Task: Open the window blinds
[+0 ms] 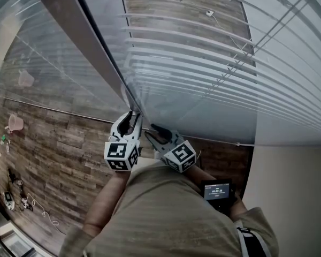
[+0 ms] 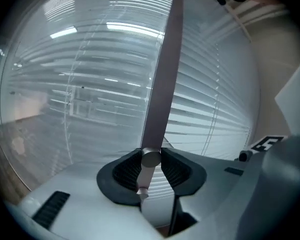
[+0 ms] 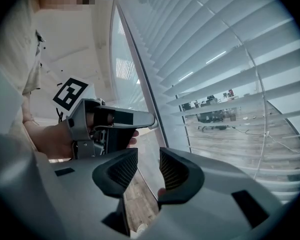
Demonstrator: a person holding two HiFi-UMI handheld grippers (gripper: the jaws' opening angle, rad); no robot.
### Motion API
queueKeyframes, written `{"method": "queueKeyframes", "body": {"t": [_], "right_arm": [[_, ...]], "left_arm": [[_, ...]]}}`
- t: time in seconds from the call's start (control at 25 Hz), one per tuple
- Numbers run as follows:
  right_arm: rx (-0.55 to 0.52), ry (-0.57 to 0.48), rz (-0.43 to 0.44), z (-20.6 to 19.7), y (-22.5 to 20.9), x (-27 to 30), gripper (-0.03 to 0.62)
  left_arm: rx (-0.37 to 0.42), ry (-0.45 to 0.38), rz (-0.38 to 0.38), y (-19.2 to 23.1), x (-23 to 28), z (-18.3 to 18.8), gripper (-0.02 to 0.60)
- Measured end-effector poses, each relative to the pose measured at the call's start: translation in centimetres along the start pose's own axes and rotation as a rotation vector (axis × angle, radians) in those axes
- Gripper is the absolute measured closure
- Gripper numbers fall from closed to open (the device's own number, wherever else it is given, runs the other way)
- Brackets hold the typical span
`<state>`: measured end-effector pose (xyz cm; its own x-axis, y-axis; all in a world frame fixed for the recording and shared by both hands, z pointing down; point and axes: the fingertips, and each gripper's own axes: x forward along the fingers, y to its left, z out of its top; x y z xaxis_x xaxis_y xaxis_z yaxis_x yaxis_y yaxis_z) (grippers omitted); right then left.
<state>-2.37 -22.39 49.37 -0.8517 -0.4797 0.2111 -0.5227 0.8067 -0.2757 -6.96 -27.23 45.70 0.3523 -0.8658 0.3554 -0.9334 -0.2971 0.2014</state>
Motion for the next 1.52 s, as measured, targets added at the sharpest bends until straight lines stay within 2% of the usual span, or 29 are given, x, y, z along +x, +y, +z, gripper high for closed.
{"method": "queueKeyframes", "body": {"t": [0.24, 0.44, 0.52, 0.6, 0.72, 0.8, 0.88, 0.96, 1.0, 1.04, 1.08, 1.12, 1.16, 1.4, 1.52], "right_arm": [[-0.005, -0.002, 0.005, 0.1, 0.0, 0.1, 0.454], [-0.009, -0.01, 0.01, 0.5, 0.1, 0.3, 0.456], [-0.007, -0.006, 0.015, 0.5, 0.2, 0.4, 0.454], [-0.006, 0.002, 0.021, 0.5, 0.5, 0.4, 0.454], [-0.006, 0.002, 0.017, 0.4, 0.3, 0.3, 0.454], [-0.001, 0.003, 0.013, 0.4, 0.2, 0.2, 0.456], [0.001, 0.0, 0.009, 0.3, 0.0, 0.2, 0.454], [0.0, -0.002, 0.01, 0.3, 0.1, 0.2, 0.454], [-0.001, -0.001, 0.011, 0.3, 0.2, 0.2, 0.454], [-0.001, -0.001, 0.012, 0.3, 0.3, 0.2, 0.454], [0.0, 0.0, 0.013, 0.2, 0.3, 0.3, 0.454], [0.0, 0.001, 0.014, 0.2, 0.3, 0.3, 0.454], [0.001, 0.002, 0.013, 0.2, 0.3, 0.3, 0.454], [0.002, 0.001, 0.016, 0.2, 0.2, 0.4, 0.456], [0.009, 0.004, 0.018, -0.1, 0.1, 0.5, 0.454]], "left_arm": [[0.153, 0.012, 0.039, -0.2, 0.0, -0.1, 0.445], [0.314, 0.013, 0.082, -0.6, 0.1, 0.0, 0.445], [0.315, 0.016, 0.077, -0.6, 0.1, -0.1, 0.445], [0.217, 0.034, 0.046, -0.5, -0.1, -0.2, 0.443], [-0.009, 0.037, -0.013, -0.2, -0.7, 0.0, 0.378], [-0.226, 0.018, -0.098, -0.1, -0.9, -0.2, 0.37], [-0.522, -0.022, -0.224, -0.2, -0.7, -0.2, 0.37], [-0.778, -0.061, -0.302, 0.0, -0.4, -0.1, 0.37], [-0.861, -0.067, -0.31, 0.3, -0.2, -0.3, 0.371], [-0.907, -0.065, -0.303, 0.5, 0.0, -0.5, 0.375], [-0.911, -0.062, -0.291, 0.7, 0.1, -0.7, 0.42], [-0.883, -0.057, -0.278, 0.7, 0.2, -0.7, 0.446], [-0.832, -0.049, -0.258, 0.8, 0.3, -0.8, 0.446], [-0.39, 0.007, -0.11, 0.5, 0.3, -0.6, 0.446], [-0.252, 0.042, -0.08, 0.4, 0.4, -0.7, 0.446]]}}
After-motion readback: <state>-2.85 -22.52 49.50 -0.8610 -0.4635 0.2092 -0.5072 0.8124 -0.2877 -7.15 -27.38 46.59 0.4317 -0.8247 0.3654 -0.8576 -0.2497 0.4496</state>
